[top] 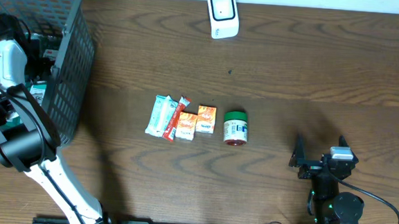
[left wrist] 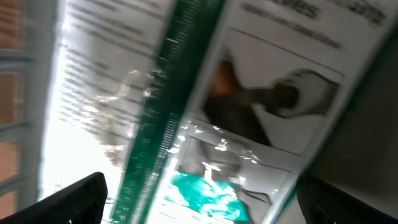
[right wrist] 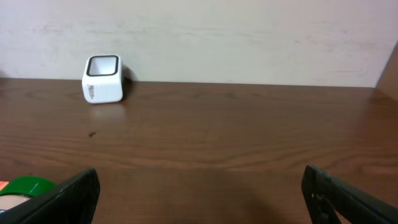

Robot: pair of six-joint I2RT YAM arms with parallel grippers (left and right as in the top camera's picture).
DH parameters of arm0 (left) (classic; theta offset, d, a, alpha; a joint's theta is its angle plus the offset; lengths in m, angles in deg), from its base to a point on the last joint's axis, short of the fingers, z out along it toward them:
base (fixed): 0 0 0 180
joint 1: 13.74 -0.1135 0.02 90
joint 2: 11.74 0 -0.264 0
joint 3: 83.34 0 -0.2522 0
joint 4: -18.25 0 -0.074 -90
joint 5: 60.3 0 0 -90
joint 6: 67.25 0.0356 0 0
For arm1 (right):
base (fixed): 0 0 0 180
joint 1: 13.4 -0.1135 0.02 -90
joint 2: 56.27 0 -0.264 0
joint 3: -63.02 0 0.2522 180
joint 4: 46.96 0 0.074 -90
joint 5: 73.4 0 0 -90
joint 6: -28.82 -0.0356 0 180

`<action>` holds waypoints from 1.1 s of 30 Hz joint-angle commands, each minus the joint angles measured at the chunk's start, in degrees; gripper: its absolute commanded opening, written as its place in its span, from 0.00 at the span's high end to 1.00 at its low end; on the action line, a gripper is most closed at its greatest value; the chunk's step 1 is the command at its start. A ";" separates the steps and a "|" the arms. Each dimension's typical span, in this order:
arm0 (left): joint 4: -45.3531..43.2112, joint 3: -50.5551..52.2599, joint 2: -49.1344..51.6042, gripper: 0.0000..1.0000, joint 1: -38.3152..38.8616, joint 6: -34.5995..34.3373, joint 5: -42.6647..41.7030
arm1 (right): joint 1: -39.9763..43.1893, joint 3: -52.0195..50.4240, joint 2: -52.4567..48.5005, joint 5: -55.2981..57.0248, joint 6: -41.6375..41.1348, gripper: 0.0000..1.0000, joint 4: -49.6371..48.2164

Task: Scan the item barcode
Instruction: 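Grasp the green 3M gloves pack with the left gripper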

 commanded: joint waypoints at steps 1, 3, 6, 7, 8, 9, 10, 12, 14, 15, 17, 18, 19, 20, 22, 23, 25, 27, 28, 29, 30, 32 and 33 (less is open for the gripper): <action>1.42 1.36 -1.68 0.02 -1.11 4.24 -6.27 | -0.74 -0.07 0.31 0.33 -0.37 0.01 0.24; 2.16 1.66 -1.68 0.02 -1.90 4.35 -6.38 | -0.74 -0.04 0.31 0.33 -0.37 0.01 0.24; 2.60 2.03 -1.68 0.02 -3.19 4.31 -6.36 | -0.74 -0.04 0.31 0.33 -0.37 0.01 0.26; 2.62 2.25 -1.68 0.02 -3.61 4.24 -6.38 | -0.74 -0.04 0.31 0.33 -0.37 0.01 0.24; 2.58 2.62 -1.68 0.02 -4.02 3.85 -6.40 | -0.74 -0.07 0.31 0.33 -0.37 0.01 0.26; 2.51 2.93 -1.68 0.02 -4.33 3.85 -6.62 | -0.74 -0.04 0.31 0.33 -0.37 0.01 0.24; 2.21 3.30 -1.68 0.02 -4.57 3.87 -7.13 | -0.74 -0.07 0.31 0.33 -0.37 0.01 0.24; 1.60 3.89 -1.68 0.02 -4.85 3.87 -7.93 | -0.74 -0.04 0.31 0.33 -0.37 0.01 0.24; 1.22 4.13 -1.68 0.02 -4.85 3.87 -7.82 | -0.74 -0.04 0.31 0.31 -0.37 0.01 0.26; 1.01 4.17 -1.68 0.02 -4.85 3.87 -7.80 | -0.74 -0.07 0.31 0.33 -0.37 0.01 0.24; 0.63 4.17 -1.68 0.02 -4.85 3.85 -7.23 | -0.74 -0.04 0.31 0.33 -0.39 0.01 0.24; 0.57 4.20 -1.68 0.02 -4.85 3.85 -6.47 | -0.74 -0.04 0.31 0.33 -0.37 0.01 0.24; 0.46 4.22 -1.68 0.02 -4.85 3.80 -5.68 | -0.74 -0.07 0.31 0.33 -0.37 0.01 0.26; 0.37 4.24 -1.68 0.02 -4.85 3.54 -5.05 | -0.74 -0.04 0.31 0.33 -0.37 0.01 0.26; -0.31 4.24 -1.68 0.02 -4.98 1.95 -3.48 | -0.74 -0.07 0.31 0.33 -0.37 0.01 0.24; -0.70 4.24 -1.68 0.02 -5.07 0.98 -2.84 | -0.74 -0.04 0.31 0.33 -0.37 0.01 0.24; -1.18 4.24 -1.68 0.03 -5.22 0.20 -2.64 | -0.74 -0.04 0.31 0.33 -0.37 0.01 0.24; -1.42 4.24 -1.68 0.18 -5.33 0.22 -2.64 | -0.74 -0.04 0.31 0.33 -0.37 0.01 0.26; -1.53 4.24 -1.68 0.27 -5.35 0.22 -2.62 | -0.74 -0.04 0.31 0.33 -0.37 0.01 0.26; -1.66 4.24 -1.68 0.32 -5.40 0.22 -2.62 | -0.74 -0.04 0.31 0.33 -0.37 0.01 0.26; -1.92 4.24 -1.68 0.35 -5.44 0.22 -2.62 | -0.74 -0.04 0.31 0.33 -0.37 0.01 0.24; -2.40 4.24 -1.68 0.36 -5.51 0.22 -2.60 | -0.74 -0.07 0.31 0.33 -0.37 0.01 0.26; -2.56 4.24 -1.68 0.36 -5.57 0.22 -2.60 | -0.74 -0.04 0.31 0.33 -0.37 0.01 0.24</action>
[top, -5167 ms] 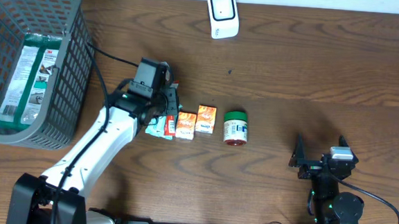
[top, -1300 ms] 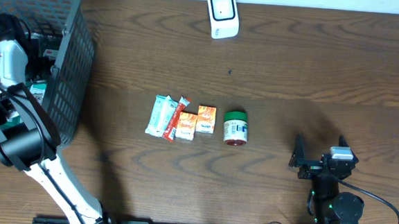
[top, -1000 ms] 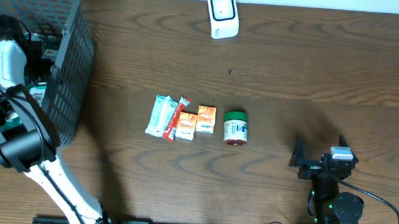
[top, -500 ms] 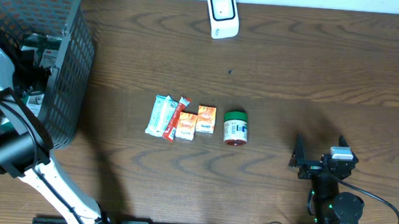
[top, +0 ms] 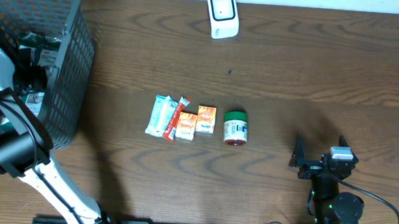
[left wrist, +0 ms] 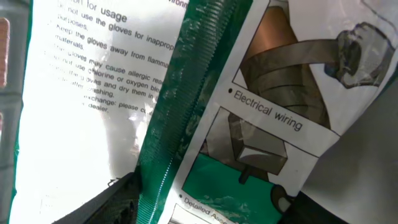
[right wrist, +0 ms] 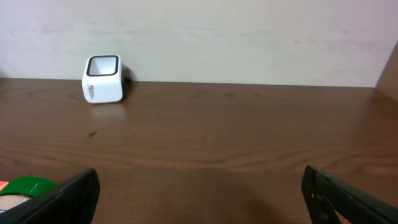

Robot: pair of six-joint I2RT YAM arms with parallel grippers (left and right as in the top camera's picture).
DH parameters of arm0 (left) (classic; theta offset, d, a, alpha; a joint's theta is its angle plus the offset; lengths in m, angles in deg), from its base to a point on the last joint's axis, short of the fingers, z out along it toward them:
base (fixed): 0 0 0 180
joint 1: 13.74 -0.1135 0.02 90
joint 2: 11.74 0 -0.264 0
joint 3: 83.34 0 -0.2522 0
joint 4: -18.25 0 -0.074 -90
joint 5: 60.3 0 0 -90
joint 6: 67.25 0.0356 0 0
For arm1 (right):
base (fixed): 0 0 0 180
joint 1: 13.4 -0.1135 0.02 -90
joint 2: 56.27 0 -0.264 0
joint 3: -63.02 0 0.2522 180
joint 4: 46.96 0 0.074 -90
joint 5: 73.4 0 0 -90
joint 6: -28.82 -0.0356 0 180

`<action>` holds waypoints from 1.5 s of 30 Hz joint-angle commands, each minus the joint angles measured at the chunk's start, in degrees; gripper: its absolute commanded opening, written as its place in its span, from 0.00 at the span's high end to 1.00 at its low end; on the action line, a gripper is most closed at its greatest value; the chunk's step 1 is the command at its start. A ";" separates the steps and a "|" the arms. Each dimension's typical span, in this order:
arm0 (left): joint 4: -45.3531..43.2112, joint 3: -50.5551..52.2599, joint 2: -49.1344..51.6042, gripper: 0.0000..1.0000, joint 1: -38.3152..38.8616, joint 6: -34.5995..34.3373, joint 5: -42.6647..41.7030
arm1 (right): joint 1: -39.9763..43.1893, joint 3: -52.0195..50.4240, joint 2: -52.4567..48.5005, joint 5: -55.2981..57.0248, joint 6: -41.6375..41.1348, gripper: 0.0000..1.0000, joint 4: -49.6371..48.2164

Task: Scan the item barcode
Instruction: 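Grasp the green 3M gloves pack with the left gripper, then lift the gloves pack out and carry it toward the table center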

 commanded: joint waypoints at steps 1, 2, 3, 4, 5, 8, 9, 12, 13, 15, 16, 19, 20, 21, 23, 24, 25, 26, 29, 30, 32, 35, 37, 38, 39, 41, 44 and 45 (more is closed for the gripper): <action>-0.66 0.96 -0.94 0.37 -0.90 -0.72 1.86 | -0.76 -0.07 0.31 0.31 -0.37 0.01 0.22; -0.79 0.96 -0.94 0.40 -0.98 -0.74 2.05 | -0.76 -0.04 0.31 0.33 -0.37 0.01 0.22; -0.83 0.96 -0.94 0.42 -1.01 -0.85 2.54 | -0.76 -0.04 0.31 0.33 -0.37 0.01 0.22; -1.07 0.96 -0.94 0.44 -0.98 -1.53 3.82 | -0.76 -0.07 0.31 0.33 -0.37 0.01 0.22; -1.44 0.96 -0.94 0.51 -0.98 -2.23 5.14 | -0.76 -0.07 0.31 0.33 -0.37 0.01 0.24; -1.66 0.81 -1.11 0.88 -0.98 -2.36 5.46 | -0.76 -0.07 0.31 0.33 -0.39 0.01 0.24; -1.68 0.81 -1.36 0.93 -0.98 -2.84 5.44 | -0.76 -0.04 0.31 0.33 -0.37 0.01 0.22; -1.66 0.26 -2.86 0.93 -0.81 -5.99 5.44 | -0.76 -0.07 0.31 0.33 -0.37 0.01 0.22; -1.66 0.02 -4.09 0.93 -0.70 -7.61 5.44 | -0.76 -0.04 0.31 0.33 -0.37 0.01 0.22; -1.68 -0.37 -6.99 0.93 -0.39 -10.25 5.44 | -0.76 -0.07 0.31 0.33 -0.37 0.01 0.22; -1.77 -0.61 -9.09 0.93 -0.17 -11.78 5.44 | -0.76 -0.04 0.31 0.33 -0.37 0.01 0.22; -2.62 -0.85 -15.58 0.93 0.46 -15.80 5.44 | -0.76 -0.04 0.31 0.33 -0.37 0.01 0.24; -3.15 -0.85 -18.18 0.93 0.68 -17.03 5.44 | -0.76 -0.04 0.31 0.33 -0.37 0.01 0.24; -3.85 -0.85 -21.42 0.93 0.92 -18.69 5.46 | -0.76 -0.04 0.31 0.33 -0.37 0.01 0.22; -4.92 -0.85 -27.02 0.93 1.31 -21.05 5.46 | -0.76 -0.07 0.31 0.33 -0.37 0.01 0.24; -5.38 -0.85 -29.99 0.93 1.44 -22.01 5.44 | -0.76 -0.04 0.31 0.33 -0.37 0.01 0.24; -5.79 -0.85 -32.85 0.93 1.64 -22.75 5.44 | -0.76 -0.04 0.31 0.31 -0.37 0.01 0.24; -6.25 -0.85 -36.06 0.93 1.79 -23.76 5.42 | -0.76 -0.07 0.31 0.33 -0.37 0.01 0.24; -6.62 -0.83 -44.02 0.92 2.54 -25.62 4.00 | -0.76 -0.07 0.31 0.33 -0.37 0.01 0.22; -6.47 -0.83 -46.47 0.93 2.86 -25.62 1.90 | -0.76 -0.04 0.31 0.33 -0.37 0.01 0.24; -5.14 -0.83 -51.56 0.93 3.85 -25.59 -5.86 | -0.76 -0.07 0.31 0.33 -0.37 0.01 0.22; -1.90 -0.83 -56.96 0.93 5.77 -25.59 -17.05 | -0.76 -0.07 0.31 0.33 -0.37 0.01 0.22; 0.66 -0.81 -59.41 0.93 7.56 -25.62 -22.40 | -0.76 -0.04 0.31 0.33 -0.39 0.01 0.24; 2.19 -0.68 -60.61 0.93 9.05 -25.64 -25.44 | -0.76 -0.07 0.31 0.33 -0.39 0.01 0.22; 3.37 -0.48 -61.48 0.93 10.47 -25.68 -27.69 | -0.76 -0.07 0.31 0.33 -0.37 0.01 0.22; 5.68 0.33 -62.73 0.93 13.86 -26.88 -30.84 | -0.76 -0.04 0.31 0.33 -0.37 0.01 0.22; 10.47 2.08 -63.12 0.93 20.31 -27.93 -31.47 | -0.76 -0.07 0.31 0.33 -0.37 0.01 0.22; 11.21 2.84 -62.99 0.93 21.77 -27.93 -31.45 | -0.76 -0.04 0.31 0.33 -0.39 0.01 0.22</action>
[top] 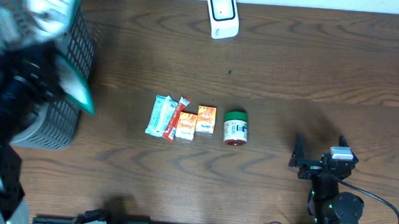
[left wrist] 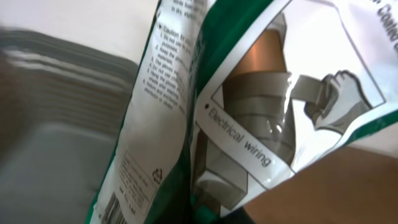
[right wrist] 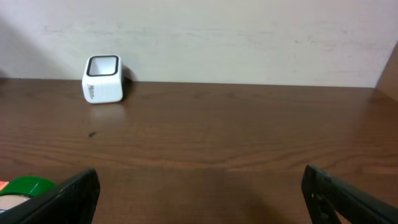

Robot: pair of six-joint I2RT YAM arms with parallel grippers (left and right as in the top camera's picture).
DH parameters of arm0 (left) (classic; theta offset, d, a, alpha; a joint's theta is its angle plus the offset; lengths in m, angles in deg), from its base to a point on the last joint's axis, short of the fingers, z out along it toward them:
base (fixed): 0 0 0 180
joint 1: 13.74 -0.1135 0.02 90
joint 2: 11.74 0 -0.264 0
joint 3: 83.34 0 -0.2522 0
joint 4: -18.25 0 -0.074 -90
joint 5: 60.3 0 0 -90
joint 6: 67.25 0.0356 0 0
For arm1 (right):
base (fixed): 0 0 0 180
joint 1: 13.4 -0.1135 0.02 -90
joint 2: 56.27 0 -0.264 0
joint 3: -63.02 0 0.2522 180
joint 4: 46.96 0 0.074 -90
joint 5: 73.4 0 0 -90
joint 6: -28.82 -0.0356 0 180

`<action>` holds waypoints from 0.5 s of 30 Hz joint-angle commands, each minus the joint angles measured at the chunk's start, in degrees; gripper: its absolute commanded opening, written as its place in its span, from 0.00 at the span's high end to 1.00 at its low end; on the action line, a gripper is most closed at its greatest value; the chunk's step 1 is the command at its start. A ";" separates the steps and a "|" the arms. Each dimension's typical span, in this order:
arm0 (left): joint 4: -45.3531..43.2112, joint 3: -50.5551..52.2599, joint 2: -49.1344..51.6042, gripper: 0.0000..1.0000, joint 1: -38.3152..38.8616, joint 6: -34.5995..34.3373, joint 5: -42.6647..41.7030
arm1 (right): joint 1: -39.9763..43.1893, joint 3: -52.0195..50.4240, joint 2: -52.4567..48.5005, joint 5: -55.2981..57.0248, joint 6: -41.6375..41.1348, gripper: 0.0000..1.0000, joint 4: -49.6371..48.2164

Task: Scan the item barcode
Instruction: 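Lift the gloves pack out and carry it toward the table center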

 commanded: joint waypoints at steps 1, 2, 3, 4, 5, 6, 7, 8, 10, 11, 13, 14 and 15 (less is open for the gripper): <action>2.23 3.28 0.81 0.93 5.25 -1.40 -5.09 | -0.76 -0.04 0.31 0.33 -0.37 0.01 0.26; 2.80 4.92 1.05 0.93 7.17 -1.42 -5.09 | -0.76 -0.04 0.31 0.33 -0.37 0.01 0.24; 2.95 6.49 1.36 0.93 8.72 -1.44 -5.07 | -0.76 -0.04 0.31 0.33 -0.37 0.01 0.24; 2.95 8.35 1.79 0.92 10.29 -1.70 -5.07 | -0.76 -0.07 0.31 0.33 -0.39 0.01 0.24; 2.95 10.25 2.32 0.92 11.76 -2.21 -4.96 | -0.76 -0.04 0.31 0.33 -0.37 0.01 0.24; 2.97 12.22 2.99 0.93 13.09 -3.15 -4.35 | -0.76 -0.04 0.31 0.31 -0.37 0.01 0.24; 2.95 14.21 3.76 0.93 14.47 -4.70 -2.95 | -0.76 -0.04 0.31 0.33 -0.37 0.01 0.26; 2.73 16.28 4.59 0.93 15.91 -6.36 -1.03 | -0.76 -0.04 0.31 0.33 -0.37 0.01 0.24; 1.40 20.70 6.58 0.93 19.06 -9.53 3.76 | -0.76 -0.04 0.31 0.33 -0.37 0.01 0.24; 0.35 22.84 7.78 0.93 20.83 -11.47 6.12 | -0.76 -0.04 0.31 0.33 -0.37 0.01 0.26; -1.84 25.86 9.77 0.93 23.80 -14.51 9.46 | -0.76 -0.07 0.31 0.31 -0.37 0.01 0.24; -3.15 27.19 10.95 0.93 25.44 -16.33 11.26 | -0.76 -0.04 0.31 0.33 -0.37 0.01 0.26; -4.76 28.55 12.39 0.92 27.43 -18.82 13.53 | -0.76 -0.07 0.31 0.33 -0.37 0.01 0.24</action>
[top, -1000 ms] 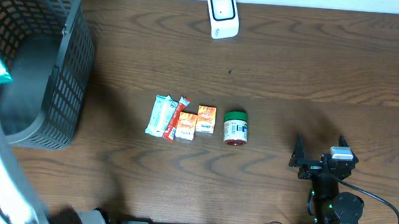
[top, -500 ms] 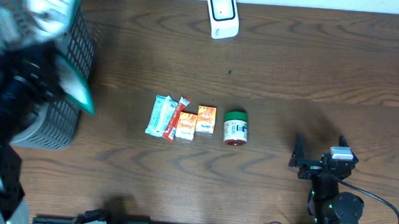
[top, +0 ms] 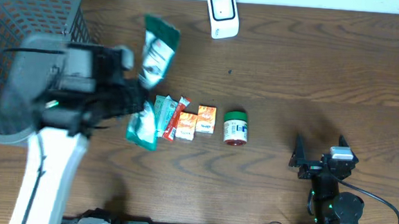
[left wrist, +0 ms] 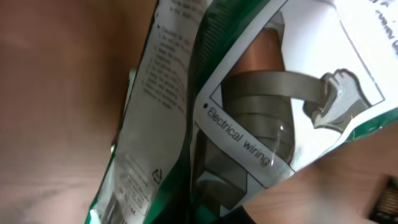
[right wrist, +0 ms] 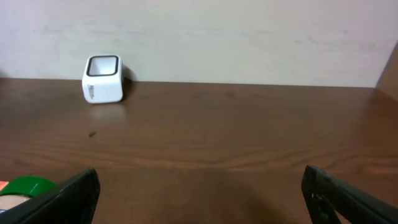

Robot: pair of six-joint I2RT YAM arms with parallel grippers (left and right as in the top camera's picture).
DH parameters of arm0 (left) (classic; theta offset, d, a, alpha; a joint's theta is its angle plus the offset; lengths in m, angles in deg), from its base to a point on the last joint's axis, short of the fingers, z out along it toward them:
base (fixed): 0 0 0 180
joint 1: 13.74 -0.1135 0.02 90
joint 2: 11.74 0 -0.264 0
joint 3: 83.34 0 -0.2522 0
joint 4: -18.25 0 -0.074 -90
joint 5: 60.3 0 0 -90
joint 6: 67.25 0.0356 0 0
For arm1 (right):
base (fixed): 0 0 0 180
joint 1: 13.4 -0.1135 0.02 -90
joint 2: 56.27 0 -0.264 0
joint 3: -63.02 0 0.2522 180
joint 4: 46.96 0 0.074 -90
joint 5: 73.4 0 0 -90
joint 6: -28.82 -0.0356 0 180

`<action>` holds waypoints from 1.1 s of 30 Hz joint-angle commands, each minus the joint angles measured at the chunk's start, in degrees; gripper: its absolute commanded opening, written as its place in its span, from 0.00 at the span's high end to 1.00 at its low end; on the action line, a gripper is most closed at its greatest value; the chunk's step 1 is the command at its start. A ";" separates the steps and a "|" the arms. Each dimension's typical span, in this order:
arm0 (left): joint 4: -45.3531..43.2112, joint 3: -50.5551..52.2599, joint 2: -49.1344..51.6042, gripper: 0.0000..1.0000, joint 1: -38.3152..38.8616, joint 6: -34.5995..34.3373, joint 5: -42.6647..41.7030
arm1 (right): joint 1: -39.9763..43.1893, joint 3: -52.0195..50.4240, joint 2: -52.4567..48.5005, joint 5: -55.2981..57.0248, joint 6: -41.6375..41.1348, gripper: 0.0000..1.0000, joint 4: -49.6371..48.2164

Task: Scan the item barcode
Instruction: 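Lift the gloves pack out and carry it toward the table center, then lower the gloves pack onto the table near the other items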

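A green and white glove packet (top: 155, 51) hangs above the table, and my left gripper (top: 130, 83) is shut on it. It fills the left wrist view, where the packet (left wrist: 249, 106) shows an "Electrical wiring" picture and hides my fingers. The white barcode scanner (top: 223, 15) stands at the far edge, right of the packet, and also shows as the scanner (right wrist: 102, 79) in the right wrist view. My right gripper (right wrist: 199, 193) rests open and holds nothing near the front right, also seen from above as the gripper (top: 318, 155).
A grey mesh basket (top: 23, 39) takes up the far left. Several small packets (top: 175, 119) and an orange box (top: 206, 119) lie in a row mid-table. A green-lidded jar (top: 235, 127) lies at the right end of that row.
My left gripper, holding the glove packet, was over the basket's rim. It is now to the right, over the table beside the row of small items. The right arm is unchanged.
My left gripper was open inside the basket, close over the glove packet. Then its fingers stood nearer together around the packet. Later the packet was held above the basket, and now it hangs over the table. The right gripper stayed open and still.
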 commanded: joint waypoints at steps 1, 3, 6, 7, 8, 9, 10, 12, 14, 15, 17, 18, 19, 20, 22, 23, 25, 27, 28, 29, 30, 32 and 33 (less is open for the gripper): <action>-3.43 3.15 2.93 0.93 5.42 -9.73 9.73 | -0.76 -0.07 0.31 0.33 -0.37 0.01 0.22; -6.01 4.11 5.62 0.93 8.66 -12.96 13.22 | -0.76 -0.04 0.31 0.33 -0.37 0.01 0.24; -9.79 4.15 10.25 0.92 13.44 -14.91 16.61 | -0.76 -0.04 0.31 0.33 -0.37 0.01 0.24; -11.13 4.15 11.74 0.93 14.78 -14.91 17.55 | -0.76 -0.07 0.31 0.33 -0.37 0.01 0.24; -12.31 4.15 13.27 0.92 16.00 -15.32 18.88 | -0.76 -0.04 0.31 0.33 -0.37 0.01 0.22; -13.29 4.15 14.99 0.93 17.20 -16.61 20.68 | -0.76 -0.04 0.31 0.33 -0.37 0.01 0.22; -13.97 4.15 16.44 0.93 18.05 -17.68 21.70 | -0.76 -0.04 0.31 0.33 -0.39 0.01 0.22; -15.13 4.15 19.58 0.92 19.52 -18.97 22.27 | -0.76 -0.04 0.31 0.33 -0.37 0.01 0.24; -16.11 4.15 22.10 0.93 20.24 -18.97 22.25 | -0.76 -0.07 0.31 0.33 -0.37 0.01 0.24; -16.41 4.15 23.08 0.92 20.44 -19.21 22.27 | -0.76 -0.07 0.31 0.33 -0.37 0.01 0.22; -16.65 4.15 24.74 0.92 20.44 -20.41 22.21 | -0.76 -0.04 0.31 0.33 -0.37 0.01 0.22; -16.61 4.15 25.40 0.88 20.44 -21.03 22.05 | -0.76 -0.04 0.31 0.33 -0.37 0.01 0.22; -16.59 4.15 25.90 0.83 20.44 -21.09 21.62 | -0.76 -0.04 0.31 0.33 -0.37 0.01 0.24; -16.59 4.15 26.29 0.77 20.44 -21.07 20.48 | -0.76 -0.04 0.31 0.33 -0.37 0.01 0.24; -16.59 4.13 26.32 0.74 20.44 -21.05 17.51 | -0.76 -0.04 0.31 0.33 -0.37 0.01 0.22; -16.72 4.11 26.10 0.71 20.44 -21.00 16.15 | -0.76 -0.07 0.31 0.33 -0.39 0.01 0.24; -16.85 3.87 25.59 0.61 20.41 -20.79 14.71 | -0.76 -0.07 0.31 0.33 -0.37 0.01 0.22; -16.79 3.45 24.61 0.53 20.44 -20.61 14.60 | -0.76 -0.04 0.31 0.33 -0.37 0.01 0.22; -16.79 3.19 23.74 0.50 20.44 -20.57 14.47 | -0.76 -0.07 0.31 0.31 -0.37 0.01 0.22; -16.79 2.91 22.86 0.47 20.44 -20.41 14.45 | -0.76 -0.04 0.31 0.33 -0.37 0.01 0.24; -16.76 2.62 21.88 0.44 20.44 -20.39 14.47 | -0.76 -0.04 0.31 0.33 -0.37 0.01 0.22; -16.79 2.16 19.54 0.39 20.41 -20.39 14.49 | -0.76 -0.04 0.31 0.33 -0.37 0.01 0.22; -16.79 1.88 18.25 0.37 20.41 -20.20 14.51 | -0.76 -0.04 0.31 0.33 -0.37 0.01 0.22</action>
